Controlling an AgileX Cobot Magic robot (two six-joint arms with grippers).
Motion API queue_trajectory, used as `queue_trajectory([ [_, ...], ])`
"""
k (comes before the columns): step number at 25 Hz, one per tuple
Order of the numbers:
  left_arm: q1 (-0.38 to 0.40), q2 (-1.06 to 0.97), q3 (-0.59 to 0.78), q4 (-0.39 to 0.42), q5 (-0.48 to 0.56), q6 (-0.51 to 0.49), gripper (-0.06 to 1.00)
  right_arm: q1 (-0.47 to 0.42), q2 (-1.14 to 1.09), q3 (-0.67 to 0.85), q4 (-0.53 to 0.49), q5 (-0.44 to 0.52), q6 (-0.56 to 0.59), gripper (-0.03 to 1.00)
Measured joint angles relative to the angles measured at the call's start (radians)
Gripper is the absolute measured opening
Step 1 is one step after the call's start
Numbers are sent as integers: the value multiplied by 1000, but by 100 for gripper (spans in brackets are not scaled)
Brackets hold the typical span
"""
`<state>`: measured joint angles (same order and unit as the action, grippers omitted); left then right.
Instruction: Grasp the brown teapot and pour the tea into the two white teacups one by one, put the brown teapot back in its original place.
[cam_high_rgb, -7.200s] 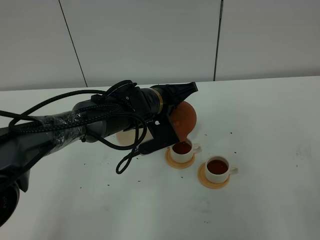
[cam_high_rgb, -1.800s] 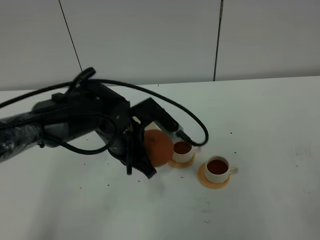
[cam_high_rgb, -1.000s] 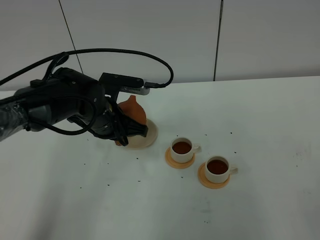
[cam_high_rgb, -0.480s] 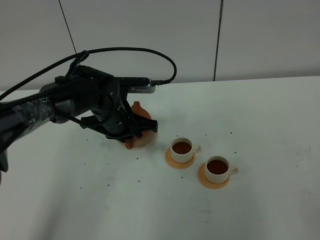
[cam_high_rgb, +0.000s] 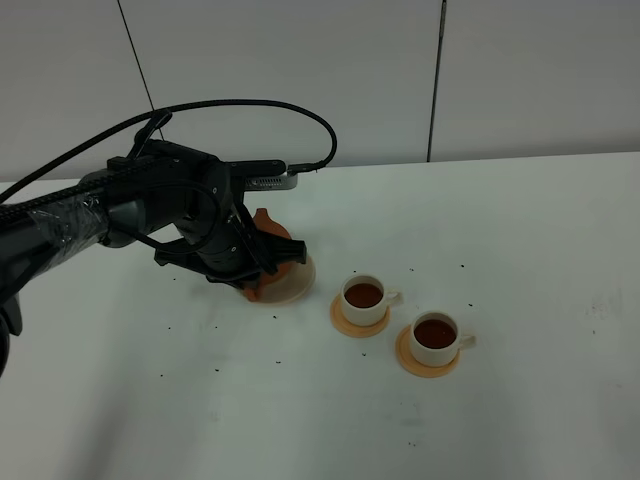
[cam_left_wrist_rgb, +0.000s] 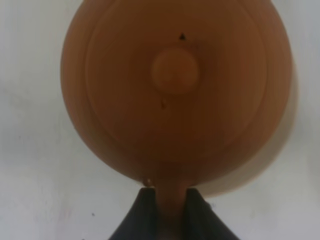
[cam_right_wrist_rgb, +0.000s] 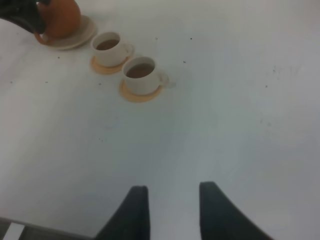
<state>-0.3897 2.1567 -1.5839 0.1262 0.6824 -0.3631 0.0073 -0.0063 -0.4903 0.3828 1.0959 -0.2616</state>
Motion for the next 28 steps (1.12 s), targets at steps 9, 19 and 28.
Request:
queue_trajectory([
  [9,0,2,-11,-53,-3,57,17,0,0,0,0,0,0,24],
  [19,0,2,-17,-82,52,98,17,0,0,0,0,0,0,24],
  [28,0,2,-17,-85,64,122,17,0,0,0,0,0,0,24],
])
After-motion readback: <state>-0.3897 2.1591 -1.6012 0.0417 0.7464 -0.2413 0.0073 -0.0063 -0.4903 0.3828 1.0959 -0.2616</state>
